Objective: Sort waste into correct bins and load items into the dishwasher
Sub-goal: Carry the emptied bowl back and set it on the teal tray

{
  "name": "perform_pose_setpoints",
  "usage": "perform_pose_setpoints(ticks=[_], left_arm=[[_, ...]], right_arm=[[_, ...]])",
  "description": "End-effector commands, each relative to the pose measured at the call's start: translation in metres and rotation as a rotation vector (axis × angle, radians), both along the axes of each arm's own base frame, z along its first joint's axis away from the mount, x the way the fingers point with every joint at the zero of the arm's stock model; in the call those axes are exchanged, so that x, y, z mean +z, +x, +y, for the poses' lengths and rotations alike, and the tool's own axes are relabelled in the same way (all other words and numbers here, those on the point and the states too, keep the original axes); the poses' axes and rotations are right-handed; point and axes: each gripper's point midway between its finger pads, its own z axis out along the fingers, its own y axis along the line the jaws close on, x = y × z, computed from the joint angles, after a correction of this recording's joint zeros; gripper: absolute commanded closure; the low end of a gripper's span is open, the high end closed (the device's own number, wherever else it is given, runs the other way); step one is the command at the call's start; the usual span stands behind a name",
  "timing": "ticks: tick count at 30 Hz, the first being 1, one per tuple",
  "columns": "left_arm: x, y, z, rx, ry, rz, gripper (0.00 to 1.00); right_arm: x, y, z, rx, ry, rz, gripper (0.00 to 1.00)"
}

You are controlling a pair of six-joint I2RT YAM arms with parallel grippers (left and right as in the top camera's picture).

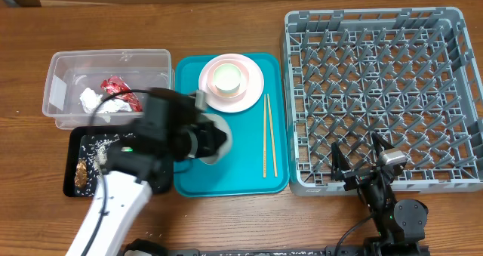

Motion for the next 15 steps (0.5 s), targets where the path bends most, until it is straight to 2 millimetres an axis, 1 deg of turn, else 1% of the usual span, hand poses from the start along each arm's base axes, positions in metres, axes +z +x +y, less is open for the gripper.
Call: perform_pose_setpoints(ticks=[1,4,8,11,15], left_arm=[[-0.02,0.015,0.008,0.113,0.239,-0.053,0.96],[-0.037,0.015,0.005,0.102,0.364,-0.07,0.96],[-0.058,0.021,0.005,0.103,0.452,-0.053,0.96],[-0.074,0.027,0.0,0.091,0.46,-0.024,0.96],[-0.089,0.029,-0.008,0.071,0.453,0.008,0.96]], right_arm=[[-0.001,0.0,-0.001,-0.005,0.001,-0.007,0.0],[-0.001,0.0,-0.001,-0.004,0.001,-0.007,0.0],[-0.001,0.0,-0.001,-0.005,0.001,-0.007,0.0],[-0.001,0.0,-0.001,-0.004,0.001,-0.007,0.0],[-0.001,0.0,-0.001,-0.004,0.001,-0.007,0.0]])
